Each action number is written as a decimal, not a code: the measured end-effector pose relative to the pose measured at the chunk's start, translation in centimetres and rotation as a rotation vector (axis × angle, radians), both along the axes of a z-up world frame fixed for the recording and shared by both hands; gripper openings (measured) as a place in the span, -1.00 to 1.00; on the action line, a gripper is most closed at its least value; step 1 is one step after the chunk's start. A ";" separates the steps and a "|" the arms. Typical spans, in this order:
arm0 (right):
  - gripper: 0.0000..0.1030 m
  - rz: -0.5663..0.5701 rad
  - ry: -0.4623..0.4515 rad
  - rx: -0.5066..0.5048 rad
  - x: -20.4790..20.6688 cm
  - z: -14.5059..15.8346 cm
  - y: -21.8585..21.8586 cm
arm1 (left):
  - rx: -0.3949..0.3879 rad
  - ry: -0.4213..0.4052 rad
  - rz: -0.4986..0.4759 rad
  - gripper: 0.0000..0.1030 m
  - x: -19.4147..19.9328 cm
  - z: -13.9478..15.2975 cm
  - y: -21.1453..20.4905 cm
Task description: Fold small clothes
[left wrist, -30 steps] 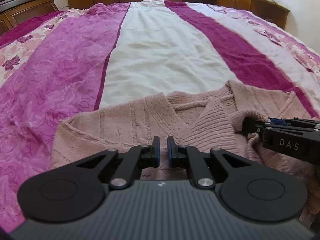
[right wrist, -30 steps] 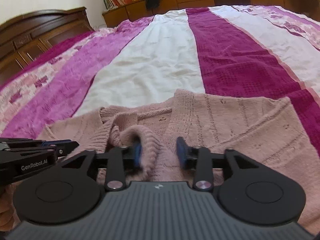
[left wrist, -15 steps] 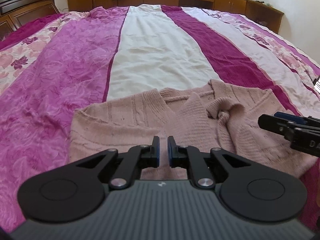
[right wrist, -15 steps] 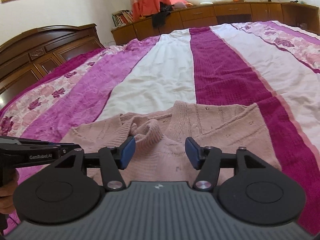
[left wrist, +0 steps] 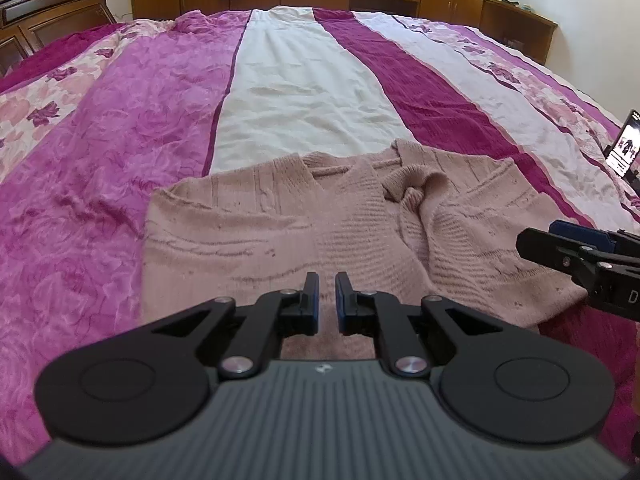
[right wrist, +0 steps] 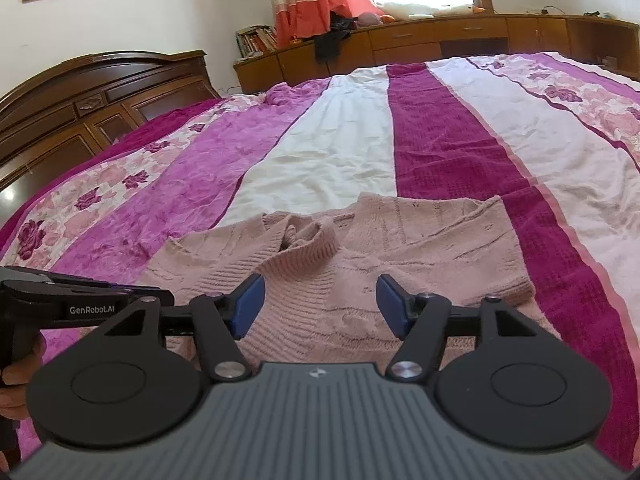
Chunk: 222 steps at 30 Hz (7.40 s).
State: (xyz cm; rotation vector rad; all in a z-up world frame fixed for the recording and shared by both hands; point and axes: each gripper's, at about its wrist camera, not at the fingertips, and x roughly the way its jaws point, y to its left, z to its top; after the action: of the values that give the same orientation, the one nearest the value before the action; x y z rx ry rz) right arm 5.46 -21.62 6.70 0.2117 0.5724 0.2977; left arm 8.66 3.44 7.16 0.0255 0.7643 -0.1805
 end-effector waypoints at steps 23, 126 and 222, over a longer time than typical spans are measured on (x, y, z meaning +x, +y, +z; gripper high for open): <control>0.43 0.078 -0.010 -0.073 -3.0 -0.8 1.5 | -0.017 0.016 -0.025 -0.78 -3.7 -0.2 -0.1; -0.08 -0.164 0.052 -0.330 16.8 -4.9 -9.0 | 0.239 -0.087 0.255 -0.24 12.1 -3.3 10.8; -0.38 0.047 0.058 0.456 7.7 -0.8 -8.7 | 0.100 0.154 0.334 -0.23 -1.3 0.4 9.6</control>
State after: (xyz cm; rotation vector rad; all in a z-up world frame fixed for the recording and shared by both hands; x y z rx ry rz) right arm 13.16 -30.32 5.88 0.6488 0.5618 0.4672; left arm 7.34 13.02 7.51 -0.0216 0.9183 0.1751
